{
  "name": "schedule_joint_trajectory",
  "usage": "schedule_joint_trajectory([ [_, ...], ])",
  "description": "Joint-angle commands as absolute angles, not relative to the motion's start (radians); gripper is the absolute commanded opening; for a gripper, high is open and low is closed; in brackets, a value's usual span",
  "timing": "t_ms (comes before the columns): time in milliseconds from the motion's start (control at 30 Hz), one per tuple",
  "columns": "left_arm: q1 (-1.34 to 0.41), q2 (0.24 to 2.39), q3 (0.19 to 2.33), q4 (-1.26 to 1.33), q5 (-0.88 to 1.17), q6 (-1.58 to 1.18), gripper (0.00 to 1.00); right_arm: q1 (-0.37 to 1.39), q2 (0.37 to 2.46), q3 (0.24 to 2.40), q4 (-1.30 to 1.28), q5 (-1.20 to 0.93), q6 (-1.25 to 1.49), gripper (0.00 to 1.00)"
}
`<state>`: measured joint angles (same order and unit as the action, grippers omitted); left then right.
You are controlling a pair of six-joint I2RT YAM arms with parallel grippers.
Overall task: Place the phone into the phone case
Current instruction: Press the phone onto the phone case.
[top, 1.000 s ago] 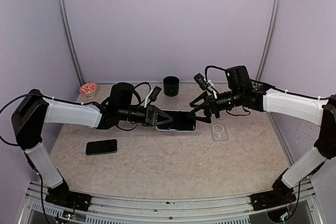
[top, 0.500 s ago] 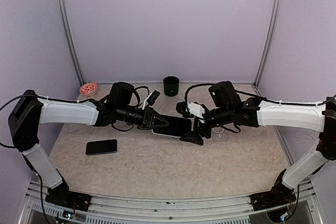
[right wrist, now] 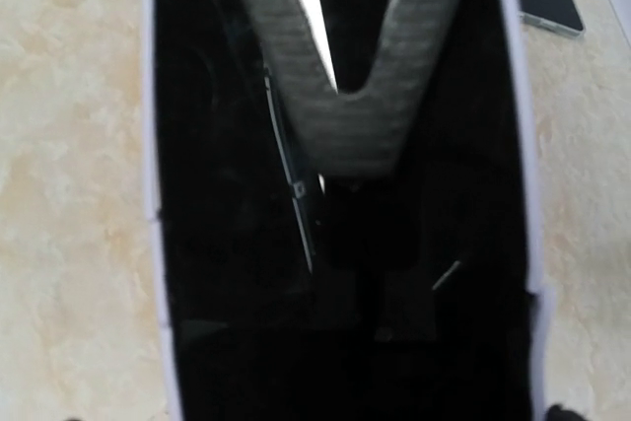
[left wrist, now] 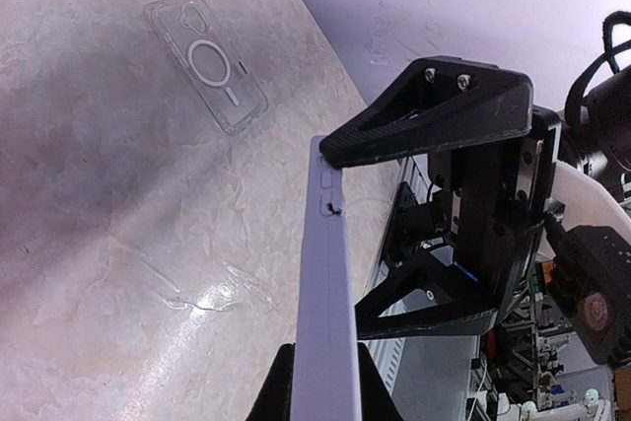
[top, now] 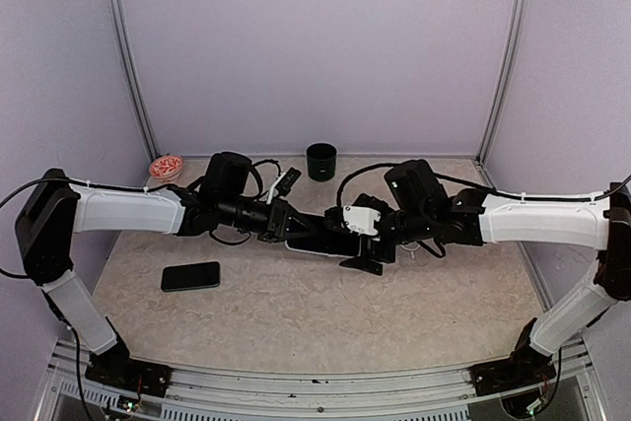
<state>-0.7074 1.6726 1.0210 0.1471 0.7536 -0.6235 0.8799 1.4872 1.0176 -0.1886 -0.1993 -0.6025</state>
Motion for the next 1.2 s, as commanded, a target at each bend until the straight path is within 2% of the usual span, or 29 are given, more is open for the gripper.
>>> schedule_joint_trajectory([
  [0, -0.715, 1.631, 1.071, 0.202, 0.787, -0.609, 0.0, 0.897, 1.52, 1.034, -0.17, -0.169, -0.627, 1.0],
  [833, -0.733, 1.663, 1.066, 0.245, 0.792, -0.638, 0.0, 0.941, 1.602, 1.102, -0.114, -0.082, -0.645, 0.99],
  [1067, -0.733, 1.667, 1.065, 0.247, 0.79, -0.64, 0.0, 0.959, 1.591, 1.093, -0.099, -0.069, -0.66, 0.91],
  [1167, -0.733, 1.67, 1.063, 0.247, 0.79, -0.641, 0.0, 0.967, 1.59, 1.091, -0.099, -0.055, -0.67, 0.8],
])
